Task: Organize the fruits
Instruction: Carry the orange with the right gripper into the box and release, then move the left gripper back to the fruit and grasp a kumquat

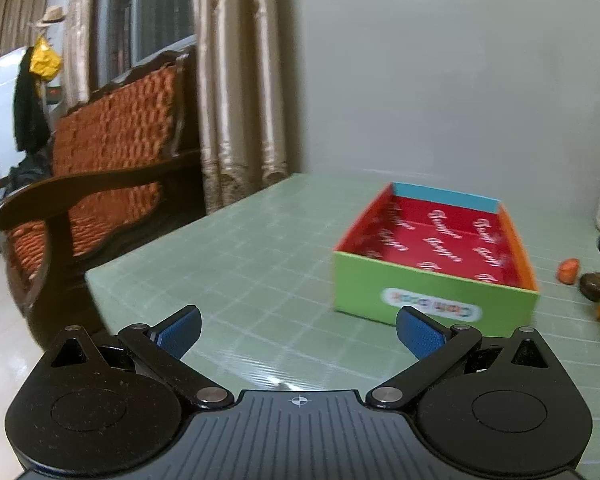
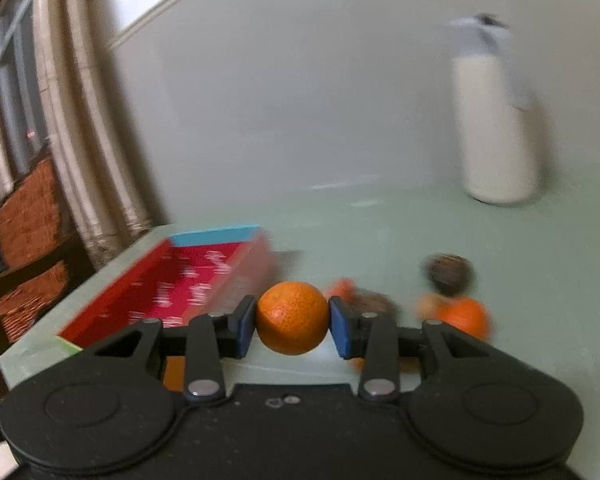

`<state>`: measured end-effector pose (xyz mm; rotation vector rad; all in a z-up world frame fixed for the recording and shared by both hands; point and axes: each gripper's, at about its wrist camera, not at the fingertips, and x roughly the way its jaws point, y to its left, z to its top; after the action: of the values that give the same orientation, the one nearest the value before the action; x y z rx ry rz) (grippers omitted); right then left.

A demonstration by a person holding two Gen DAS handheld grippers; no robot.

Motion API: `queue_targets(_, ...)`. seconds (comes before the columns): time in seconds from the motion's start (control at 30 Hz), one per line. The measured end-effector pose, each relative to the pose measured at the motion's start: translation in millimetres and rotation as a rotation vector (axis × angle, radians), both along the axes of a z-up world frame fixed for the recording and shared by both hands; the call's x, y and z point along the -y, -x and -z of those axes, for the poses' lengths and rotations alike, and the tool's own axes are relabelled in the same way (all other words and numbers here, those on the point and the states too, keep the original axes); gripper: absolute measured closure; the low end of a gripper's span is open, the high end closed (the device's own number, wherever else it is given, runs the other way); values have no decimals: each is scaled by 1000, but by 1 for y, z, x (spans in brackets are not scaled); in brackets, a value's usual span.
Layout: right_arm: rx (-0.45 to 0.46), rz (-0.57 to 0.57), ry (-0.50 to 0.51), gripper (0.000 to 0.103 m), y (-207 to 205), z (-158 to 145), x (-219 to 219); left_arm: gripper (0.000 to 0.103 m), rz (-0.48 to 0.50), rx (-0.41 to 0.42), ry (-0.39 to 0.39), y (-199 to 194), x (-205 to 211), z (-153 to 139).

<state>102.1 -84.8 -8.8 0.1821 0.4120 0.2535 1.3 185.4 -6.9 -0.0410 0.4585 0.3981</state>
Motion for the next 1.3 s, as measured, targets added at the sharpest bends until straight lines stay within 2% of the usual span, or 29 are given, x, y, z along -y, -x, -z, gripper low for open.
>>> queue_targets(0.2,9,-138,34,65,-18,-9,-65,0,-74,-5,41,8,-34,5)
queue_targets(0.4,-38,-237,68,65,-36,2,-125,0,-133,-5,80,14,-60,10)
queue_targets(0.63,-80,-286,93,65,-44,12,-158,0,-163,-5,135,17,-80,15)
queue_targets(0.77,-100,-305,84,56,-44,15,-161,0,-156,-4,125,15,-78,15)
queue_targets(0.83,-87,-297,80,38,-41,14,-161,0,-148,-7,114,13,-76,15)
queue_targets(0.87,-77,-295,75,35,-39,12,-159,0,-145,-9,111,13,-74,15)
queue_targets(0.97,-47,-286,77,34,-33,6,-152,0,-139,-11,105,12,-71,14)
queue_targets(1.07,-35,-272,68,22,-28,0,-143,0,-131,-17,99,11,-66,14)
queue_targets(1.3,12,-221,82,12,-15,-12,-116,0,-98,-19,66,7,-48,12)
